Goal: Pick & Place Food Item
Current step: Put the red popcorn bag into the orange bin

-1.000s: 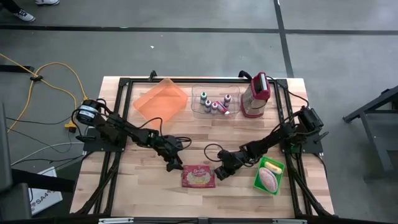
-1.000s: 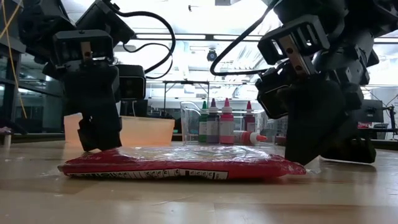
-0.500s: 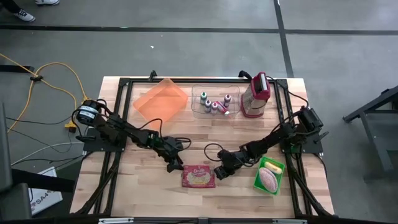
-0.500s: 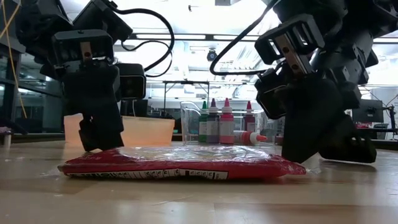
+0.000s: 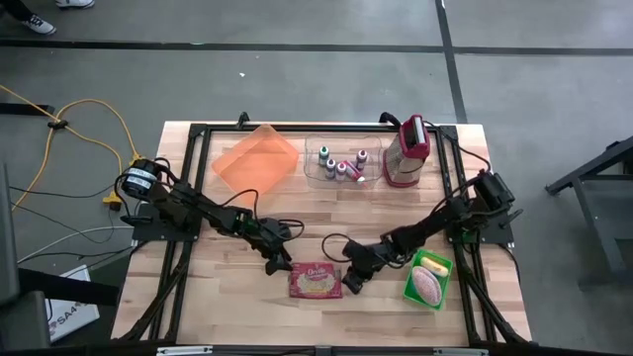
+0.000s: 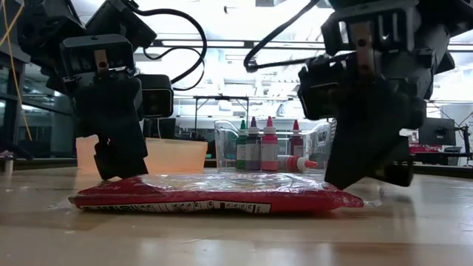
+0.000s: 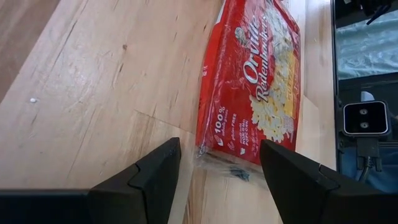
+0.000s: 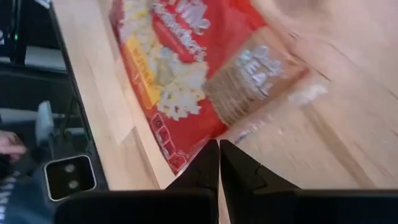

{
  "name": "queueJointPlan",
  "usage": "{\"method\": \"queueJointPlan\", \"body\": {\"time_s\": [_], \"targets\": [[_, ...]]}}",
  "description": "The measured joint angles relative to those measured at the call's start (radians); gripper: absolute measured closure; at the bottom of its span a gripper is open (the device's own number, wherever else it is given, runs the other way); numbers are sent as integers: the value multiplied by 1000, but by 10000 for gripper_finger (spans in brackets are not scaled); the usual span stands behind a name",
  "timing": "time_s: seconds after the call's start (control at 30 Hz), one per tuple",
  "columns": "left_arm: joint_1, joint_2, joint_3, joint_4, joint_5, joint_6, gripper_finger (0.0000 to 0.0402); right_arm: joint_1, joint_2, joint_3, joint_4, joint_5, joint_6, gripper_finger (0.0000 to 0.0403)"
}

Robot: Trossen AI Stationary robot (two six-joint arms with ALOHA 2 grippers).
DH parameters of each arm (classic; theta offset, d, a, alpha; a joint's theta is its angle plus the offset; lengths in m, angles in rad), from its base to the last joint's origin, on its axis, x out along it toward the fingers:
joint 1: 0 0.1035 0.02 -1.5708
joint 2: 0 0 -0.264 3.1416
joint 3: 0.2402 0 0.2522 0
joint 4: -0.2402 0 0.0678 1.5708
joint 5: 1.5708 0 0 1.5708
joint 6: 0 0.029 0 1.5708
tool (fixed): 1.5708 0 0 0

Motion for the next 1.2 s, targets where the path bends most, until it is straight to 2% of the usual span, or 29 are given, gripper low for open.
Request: {"method": "queueJointPlan", "body": {"time_s": [0.37, 0.5, 0.7, 0.9, 1.2], "targets": [[0, 0, 0, 19, -5, -7, 183, 52, 0, 71, -186, 146, -195, 400], [0, 1, 0, 23, -6, -14, 183, 59, 0, 85, -182, 189, -248, 400], [-16, 1, 0, 24, -21, -20, 183, 59, 37, 103, -177, 191, -271, 400], [-34, 1, 0, 31, -44, -34, 183, 64, 114, 182, -168, 163, -323, 400], [-46, 0, 1, 10, 47, -63, 183, 47, 122, 202, -179, 170, -344, 400]]}}
